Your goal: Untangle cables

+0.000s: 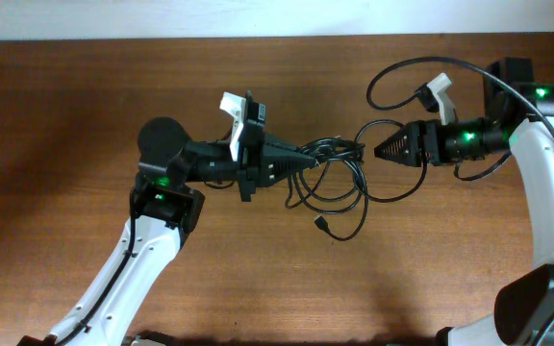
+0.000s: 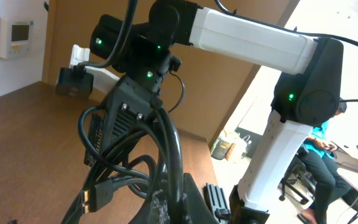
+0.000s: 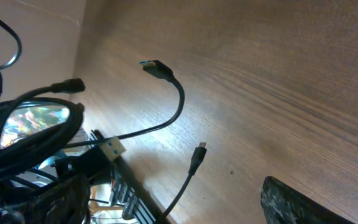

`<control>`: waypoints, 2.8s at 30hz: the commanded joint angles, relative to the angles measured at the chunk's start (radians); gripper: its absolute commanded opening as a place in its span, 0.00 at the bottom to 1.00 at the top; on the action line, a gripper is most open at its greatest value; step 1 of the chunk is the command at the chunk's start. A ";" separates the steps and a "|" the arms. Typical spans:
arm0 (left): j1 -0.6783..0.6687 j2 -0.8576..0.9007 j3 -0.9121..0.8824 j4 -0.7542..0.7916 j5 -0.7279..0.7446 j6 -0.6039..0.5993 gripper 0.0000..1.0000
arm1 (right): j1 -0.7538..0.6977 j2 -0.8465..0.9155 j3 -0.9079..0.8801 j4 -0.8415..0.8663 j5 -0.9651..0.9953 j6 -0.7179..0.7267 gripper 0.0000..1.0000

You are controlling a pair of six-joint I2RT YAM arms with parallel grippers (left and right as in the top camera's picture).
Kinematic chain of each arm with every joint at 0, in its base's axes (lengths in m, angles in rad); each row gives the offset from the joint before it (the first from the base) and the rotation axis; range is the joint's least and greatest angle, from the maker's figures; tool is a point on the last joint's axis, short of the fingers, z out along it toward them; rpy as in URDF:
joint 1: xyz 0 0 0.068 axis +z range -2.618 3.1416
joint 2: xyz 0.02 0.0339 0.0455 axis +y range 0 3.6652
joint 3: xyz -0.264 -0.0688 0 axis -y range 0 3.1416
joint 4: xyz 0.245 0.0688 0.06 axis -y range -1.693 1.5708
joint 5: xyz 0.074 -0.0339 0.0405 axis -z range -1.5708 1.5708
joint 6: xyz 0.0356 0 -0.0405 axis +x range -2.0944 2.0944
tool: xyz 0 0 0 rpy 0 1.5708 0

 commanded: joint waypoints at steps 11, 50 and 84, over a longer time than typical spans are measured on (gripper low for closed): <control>-0.006 -0.019 0.015 -0.173 -0.175 0.000 0.00 | -0.007 -0.388 0.059 0.115 -0.072 -0.192 0.89; -0.110 -0.019 0.015 0.438 -0.074 -0.628 0.00 | 0.132 -0.422 0.057 -0.006 -0.049 -0.583 0.04; 0.038 0.245 0.015 0.245 0.193 0.151 0.99 | 0.132 -0.422 0.057 -0.113 -0.086 -0.279 0.04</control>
